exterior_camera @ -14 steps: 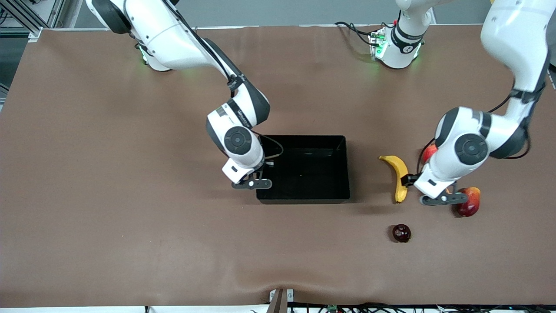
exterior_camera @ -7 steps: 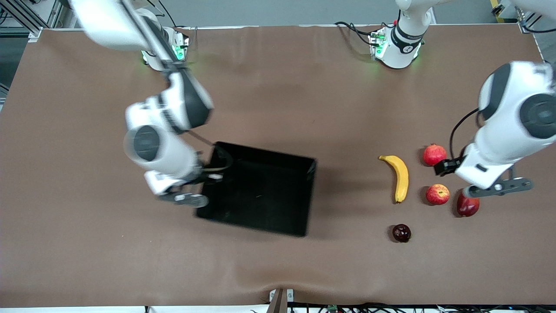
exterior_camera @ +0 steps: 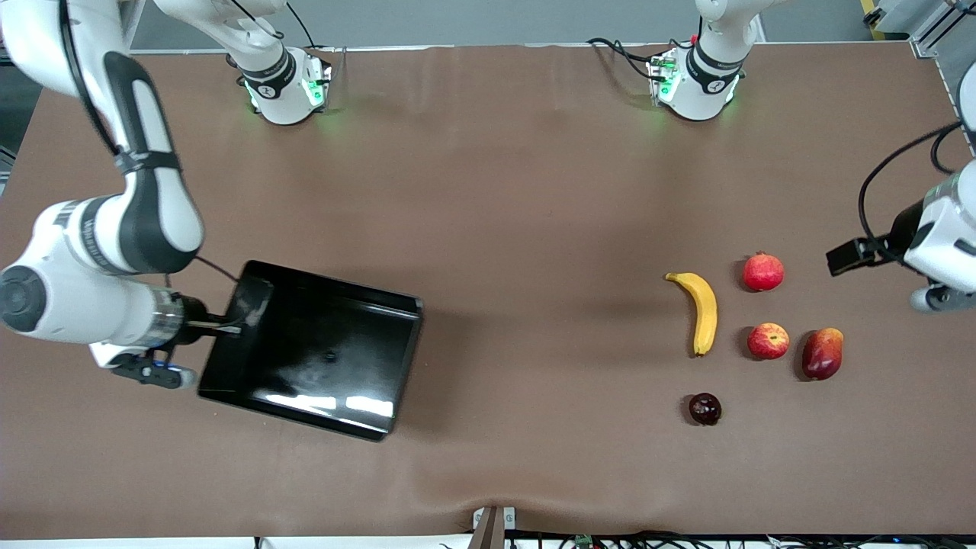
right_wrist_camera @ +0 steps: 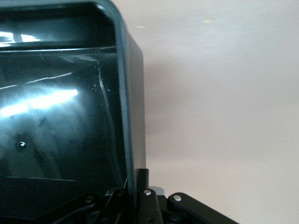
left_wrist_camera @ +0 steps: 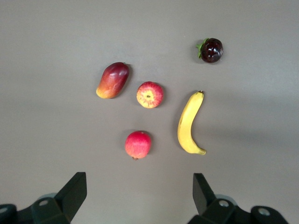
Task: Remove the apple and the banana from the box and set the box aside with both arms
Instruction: 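Drag the tray away with the right gripper while the left gripper withdraws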
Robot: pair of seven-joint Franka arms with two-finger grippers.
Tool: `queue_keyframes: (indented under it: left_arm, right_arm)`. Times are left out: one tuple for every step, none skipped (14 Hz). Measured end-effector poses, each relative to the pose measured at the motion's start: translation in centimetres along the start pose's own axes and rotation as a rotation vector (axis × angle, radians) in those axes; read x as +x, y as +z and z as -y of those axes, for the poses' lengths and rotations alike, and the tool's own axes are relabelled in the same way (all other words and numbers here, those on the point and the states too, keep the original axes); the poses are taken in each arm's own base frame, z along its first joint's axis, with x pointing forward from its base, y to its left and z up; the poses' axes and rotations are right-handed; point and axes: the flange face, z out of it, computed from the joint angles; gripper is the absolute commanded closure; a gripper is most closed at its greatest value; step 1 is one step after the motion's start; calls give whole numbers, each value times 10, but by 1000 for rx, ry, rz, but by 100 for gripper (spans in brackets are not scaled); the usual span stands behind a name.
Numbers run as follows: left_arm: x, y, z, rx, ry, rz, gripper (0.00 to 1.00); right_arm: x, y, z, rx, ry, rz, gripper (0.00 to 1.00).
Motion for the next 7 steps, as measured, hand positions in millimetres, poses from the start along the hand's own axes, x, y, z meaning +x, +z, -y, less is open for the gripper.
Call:
queue_keyframes:
  left_arm:
    - [-8, -11, -2, 3, 1, -7, 0]
    - [-15, -21, -4, -3, 2, -12, 0]
    - [-20, -28, -4, -11, 2, -17, 0]
    - [-22, -32, -2, -18, 5, -20, 0]
    - [-25, -33, -1, -25, 8, -17, 0]
    - [-28, -32, 0, -25, 7, -14, 0]
    - [-33, -30, -1, -26, 4, -8, 0]
  right_arm:
    - [3, 3, -23, -13, -10, 4, 100]
    - [7, 5, -47, -22, -24, 6, 100]
    - [9, 7, -72, -25, -44, 5, 100]
    - [12, 8, -99, -29, -72, 1, 100]
    - [15, 9, -126, -38, -101, -12, 100]
    - [16, 9, -152, -45, -123, -25, 100]
    - [17, 10, -175, -46, -146, -39, 100]
